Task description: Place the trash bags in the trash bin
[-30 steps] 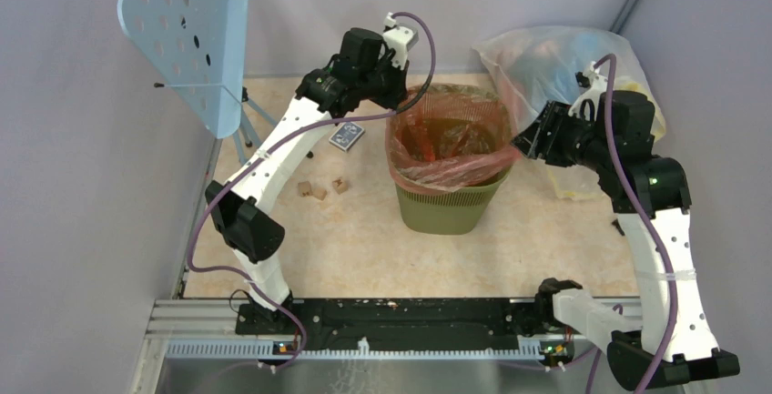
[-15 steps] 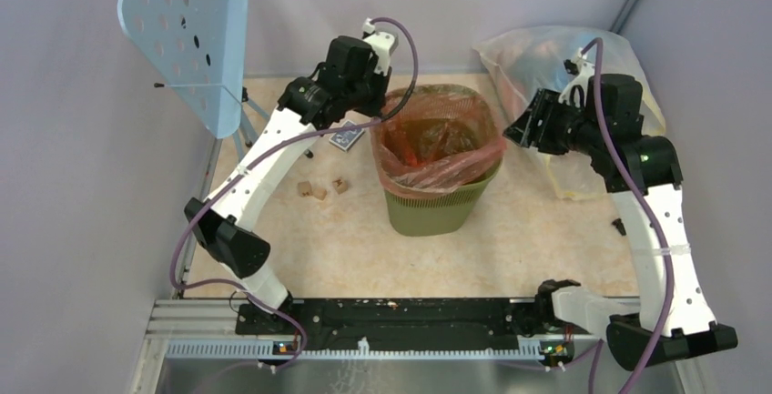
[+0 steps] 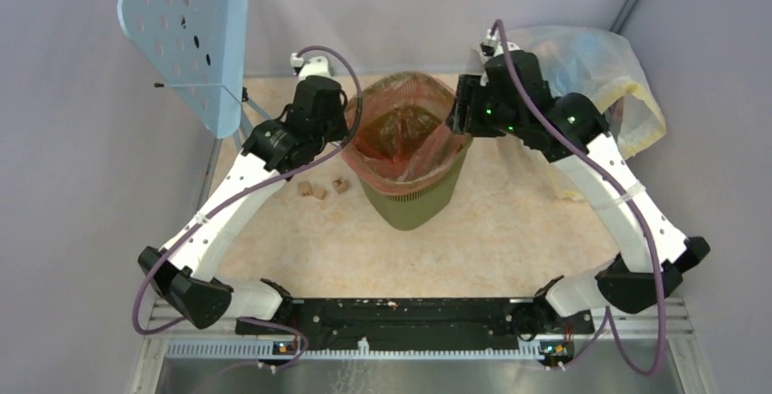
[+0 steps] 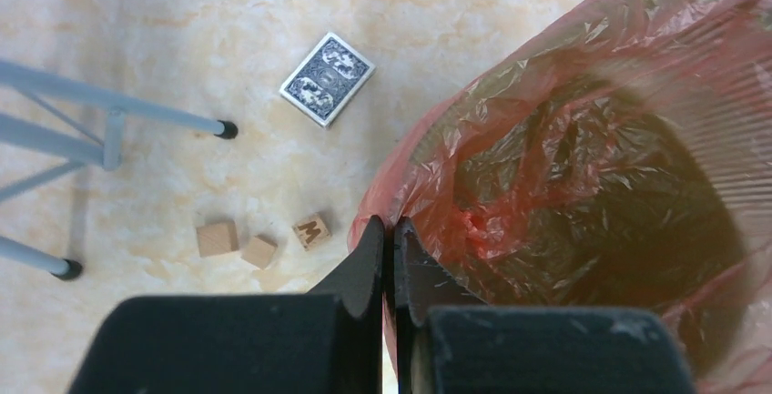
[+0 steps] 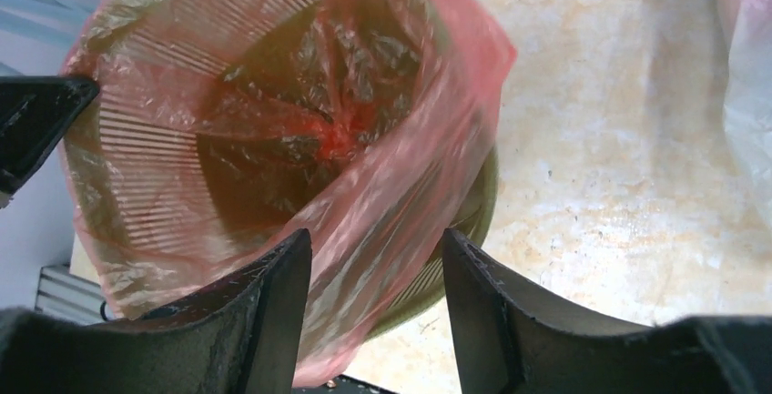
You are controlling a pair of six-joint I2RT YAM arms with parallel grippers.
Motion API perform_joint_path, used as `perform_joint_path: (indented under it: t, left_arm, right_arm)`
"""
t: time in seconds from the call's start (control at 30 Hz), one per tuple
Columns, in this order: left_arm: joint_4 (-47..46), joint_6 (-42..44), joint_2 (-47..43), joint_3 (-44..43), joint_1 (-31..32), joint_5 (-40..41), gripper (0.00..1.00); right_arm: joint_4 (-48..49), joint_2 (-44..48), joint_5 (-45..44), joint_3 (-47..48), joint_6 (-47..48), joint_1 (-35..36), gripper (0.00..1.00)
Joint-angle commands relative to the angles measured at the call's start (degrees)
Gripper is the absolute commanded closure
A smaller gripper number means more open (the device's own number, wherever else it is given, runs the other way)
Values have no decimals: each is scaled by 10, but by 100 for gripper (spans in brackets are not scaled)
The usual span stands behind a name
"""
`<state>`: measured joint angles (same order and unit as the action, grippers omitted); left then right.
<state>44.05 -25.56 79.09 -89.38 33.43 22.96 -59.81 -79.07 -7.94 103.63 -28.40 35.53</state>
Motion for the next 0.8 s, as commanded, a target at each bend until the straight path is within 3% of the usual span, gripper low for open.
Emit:
perform_joint_path:
  t: [0.0, 0.13, 0.43, 0.63, 0.77]
  left_arm:
    - [-68, -144, -57, 60, -2, 62, 100]
    - [-45, -202, -71, 66, -2, 100, 100]
    - [-83, -162, -87, 82, -1, 88, 100]
    - [-90, -147, -85, 79, -2, 87, 100]
    - [-97, -146, -83, 77, -2, 84, 100]
  right_arm:
    - [-35, -38, -189, 74, -66, 76, 45]
    - [-89, -97, -246, 142, -91, 102, 46]
    - [-68, -123, -279, 150, -77, 101, 58]
    - [-48, -139, -177, 147, -56, 60, 67]
    - [-51, -144, -174, 145, -63, 58, 69]
